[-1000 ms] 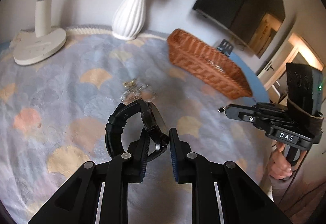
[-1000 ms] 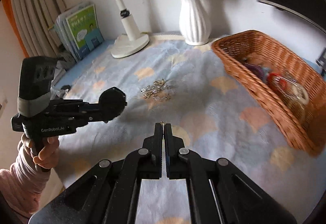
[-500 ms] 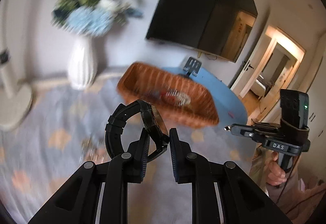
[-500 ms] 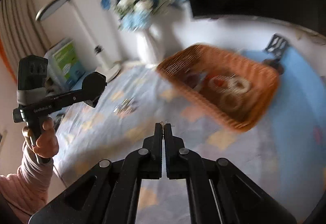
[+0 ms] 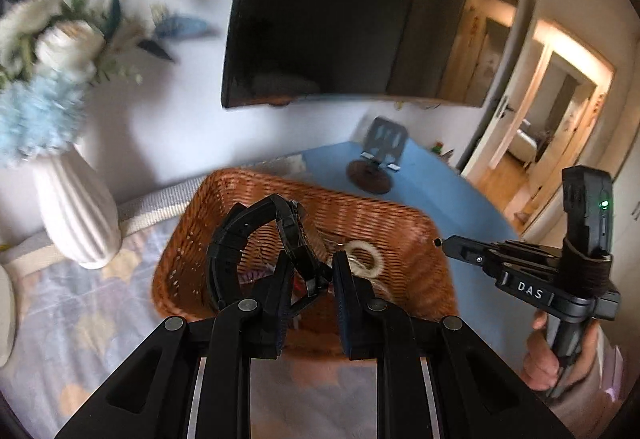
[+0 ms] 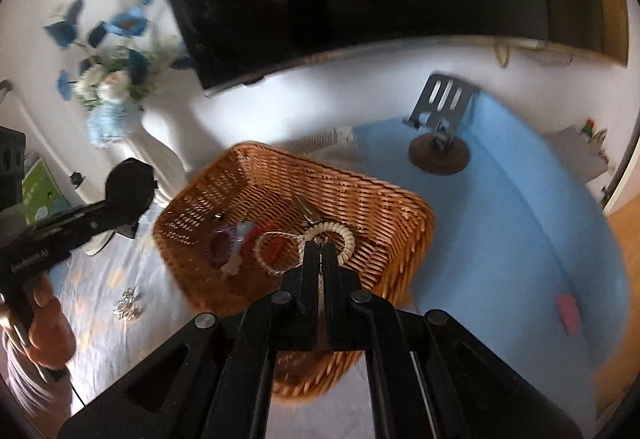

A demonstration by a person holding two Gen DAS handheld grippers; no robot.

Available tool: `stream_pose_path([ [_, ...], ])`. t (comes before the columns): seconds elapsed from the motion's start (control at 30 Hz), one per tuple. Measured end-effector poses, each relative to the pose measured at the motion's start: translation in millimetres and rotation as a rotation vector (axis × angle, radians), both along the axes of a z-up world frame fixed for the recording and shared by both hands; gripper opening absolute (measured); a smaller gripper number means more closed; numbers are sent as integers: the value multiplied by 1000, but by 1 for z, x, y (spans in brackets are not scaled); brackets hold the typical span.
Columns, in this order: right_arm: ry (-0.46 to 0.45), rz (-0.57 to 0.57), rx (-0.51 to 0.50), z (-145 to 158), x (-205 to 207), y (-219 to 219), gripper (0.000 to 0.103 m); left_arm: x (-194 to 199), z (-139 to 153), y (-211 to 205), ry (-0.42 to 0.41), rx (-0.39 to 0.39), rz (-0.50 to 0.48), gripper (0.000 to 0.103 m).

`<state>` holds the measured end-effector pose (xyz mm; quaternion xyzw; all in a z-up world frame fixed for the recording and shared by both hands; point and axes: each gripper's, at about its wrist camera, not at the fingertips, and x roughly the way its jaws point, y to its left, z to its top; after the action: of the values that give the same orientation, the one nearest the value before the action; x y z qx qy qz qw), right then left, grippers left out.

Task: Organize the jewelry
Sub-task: 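Carry the watch and charm into the wicker basket and open both tools, then move both tools back over the remaining silver chain and charm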

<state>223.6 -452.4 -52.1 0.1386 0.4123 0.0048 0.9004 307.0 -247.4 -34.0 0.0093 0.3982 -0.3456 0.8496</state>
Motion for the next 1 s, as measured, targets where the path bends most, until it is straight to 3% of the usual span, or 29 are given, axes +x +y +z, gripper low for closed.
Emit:
stream_pose_path([
  [0.2,71,-32,46,-28,19,-7,4,27,-34,-16,61,35,29,20],
  [0.3,67,-33,38,-32,18,-5,5,26,-41,-19,43,46,26,21],
  [0.37,54,-42,33,-30,14,-4,13,22,-40,-18,31,42,15,22],
  [0.47,30,-44,30,-23,7,-4,31,18,-34,-9,56,24,7,37],
  [0.6,-4,-4,64,-8,-10,7,35,-3,0,24,-18,-23,34,38],
  [0.77,-46,94,88,14,-33,50,38,-42,42,96,-97,-77,78,50],
  [0.83,-59,130,104,19,-40,68,48,-58,54,124,-133,-79,117,51],
  [1.0,-87,238,113,24,-52,130,48,-90,69,195,-185,-91,207,53],
])
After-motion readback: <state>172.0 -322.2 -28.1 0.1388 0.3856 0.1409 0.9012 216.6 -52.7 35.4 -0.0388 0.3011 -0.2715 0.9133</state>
